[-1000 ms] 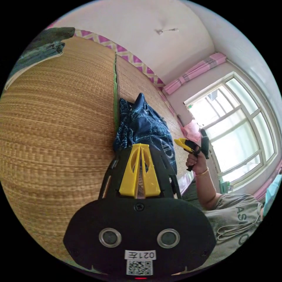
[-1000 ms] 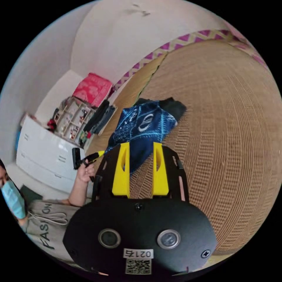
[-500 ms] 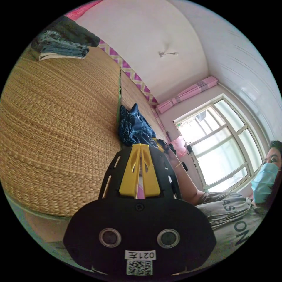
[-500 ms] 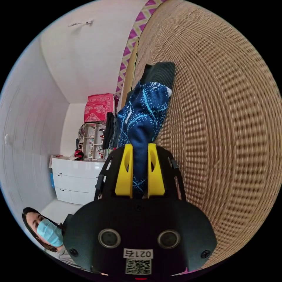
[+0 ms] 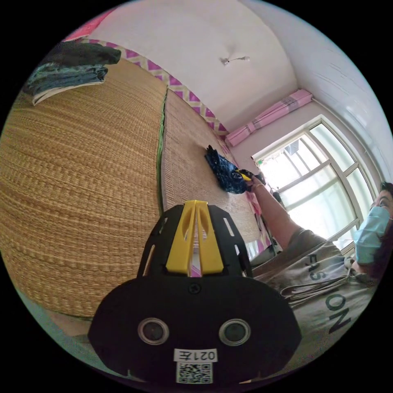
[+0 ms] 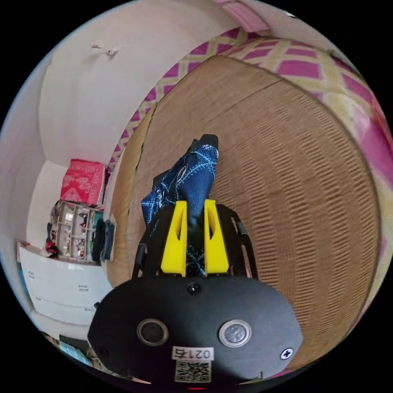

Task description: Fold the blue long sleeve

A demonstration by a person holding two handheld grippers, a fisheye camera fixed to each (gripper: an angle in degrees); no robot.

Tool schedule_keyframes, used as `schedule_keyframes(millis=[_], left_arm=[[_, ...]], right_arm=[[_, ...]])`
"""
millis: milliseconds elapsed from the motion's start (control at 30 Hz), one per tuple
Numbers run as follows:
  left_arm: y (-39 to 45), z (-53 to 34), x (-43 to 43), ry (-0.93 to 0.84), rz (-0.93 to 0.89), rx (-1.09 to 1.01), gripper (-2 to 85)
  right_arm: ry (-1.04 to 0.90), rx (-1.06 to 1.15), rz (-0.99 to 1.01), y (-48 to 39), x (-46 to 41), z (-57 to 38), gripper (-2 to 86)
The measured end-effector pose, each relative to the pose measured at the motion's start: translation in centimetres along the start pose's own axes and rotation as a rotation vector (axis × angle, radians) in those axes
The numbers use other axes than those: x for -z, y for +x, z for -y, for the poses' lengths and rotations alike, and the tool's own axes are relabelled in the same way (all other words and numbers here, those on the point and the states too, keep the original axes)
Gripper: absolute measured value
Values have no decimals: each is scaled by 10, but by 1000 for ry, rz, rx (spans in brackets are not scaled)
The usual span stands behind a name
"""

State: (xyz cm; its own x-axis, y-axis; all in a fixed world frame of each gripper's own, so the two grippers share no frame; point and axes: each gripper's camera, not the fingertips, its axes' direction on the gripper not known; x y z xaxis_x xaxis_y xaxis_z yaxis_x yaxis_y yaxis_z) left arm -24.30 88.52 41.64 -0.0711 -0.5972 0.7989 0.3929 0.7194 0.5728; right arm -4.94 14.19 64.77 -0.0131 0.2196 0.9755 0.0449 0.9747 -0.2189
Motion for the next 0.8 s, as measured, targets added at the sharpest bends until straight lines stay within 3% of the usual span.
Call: schedule_keyframes(millis=[233,367,433,633,800], left_arm=[[8,10,-27,-31,42,-11,-9],[-4,3,-31,-35,30,3,-9],[-14,-1,-29,-20,11,3,-9],[-52,1,-20,-2,-120,-49,-9],[-58,12,0,57,-207,-245,-9]], right_arm=[[126,-51,-194,23,97,88,91],[241,-88,-303,-13,148,97,117],[278,-3,-314,-59,158,96,105],[120,537,-311,-309,90,43,31],[246,1012,-356,-553,9,-84,-5]])
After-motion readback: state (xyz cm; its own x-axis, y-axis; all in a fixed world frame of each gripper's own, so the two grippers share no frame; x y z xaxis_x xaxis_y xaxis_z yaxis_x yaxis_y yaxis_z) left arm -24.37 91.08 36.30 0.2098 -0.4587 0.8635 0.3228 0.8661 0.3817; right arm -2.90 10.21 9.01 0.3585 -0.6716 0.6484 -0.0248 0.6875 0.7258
